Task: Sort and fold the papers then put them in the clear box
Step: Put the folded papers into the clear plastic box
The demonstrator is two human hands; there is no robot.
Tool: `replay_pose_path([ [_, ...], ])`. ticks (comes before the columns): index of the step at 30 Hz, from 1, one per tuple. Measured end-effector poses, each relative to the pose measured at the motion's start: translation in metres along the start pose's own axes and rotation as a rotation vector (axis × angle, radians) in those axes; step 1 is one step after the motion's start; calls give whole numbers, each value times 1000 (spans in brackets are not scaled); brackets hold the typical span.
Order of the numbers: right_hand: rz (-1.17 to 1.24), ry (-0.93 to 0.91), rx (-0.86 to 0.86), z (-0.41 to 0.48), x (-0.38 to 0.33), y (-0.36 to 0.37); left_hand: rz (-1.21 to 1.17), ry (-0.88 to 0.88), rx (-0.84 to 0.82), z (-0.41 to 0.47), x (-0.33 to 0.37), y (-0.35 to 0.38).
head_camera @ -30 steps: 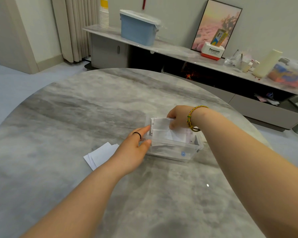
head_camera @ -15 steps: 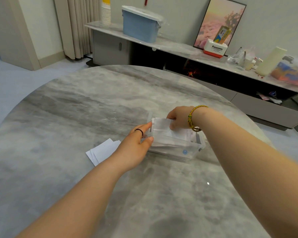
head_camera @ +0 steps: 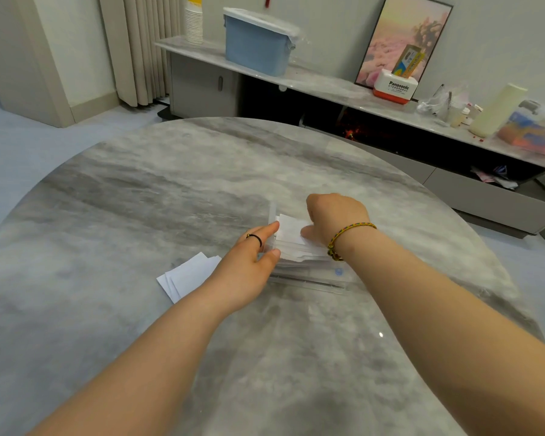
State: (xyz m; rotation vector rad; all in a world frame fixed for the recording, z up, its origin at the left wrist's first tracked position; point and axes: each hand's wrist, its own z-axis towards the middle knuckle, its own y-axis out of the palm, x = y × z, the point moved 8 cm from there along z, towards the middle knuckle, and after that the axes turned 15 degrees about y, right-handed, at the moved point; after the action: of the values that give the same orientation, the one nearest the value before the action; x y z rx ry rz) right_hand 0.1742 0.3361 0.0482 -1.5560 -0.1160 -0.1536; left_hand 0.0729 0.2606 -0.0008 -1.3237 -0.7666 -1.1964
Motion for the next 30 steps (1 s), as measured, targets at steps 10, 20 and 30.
replay_pose_path([
  [10, 770, 111, -108, 7, 26, -1, -48, 18, 105, 0, 1, -11],
  [20, 996, 98, -10, -38, 31, -29, 341, -201, 360, -26, -35, -96],
  [30, 904, 97, -458, -96, -66, 60, 680, -306, 36, -46, -58, -84],
])
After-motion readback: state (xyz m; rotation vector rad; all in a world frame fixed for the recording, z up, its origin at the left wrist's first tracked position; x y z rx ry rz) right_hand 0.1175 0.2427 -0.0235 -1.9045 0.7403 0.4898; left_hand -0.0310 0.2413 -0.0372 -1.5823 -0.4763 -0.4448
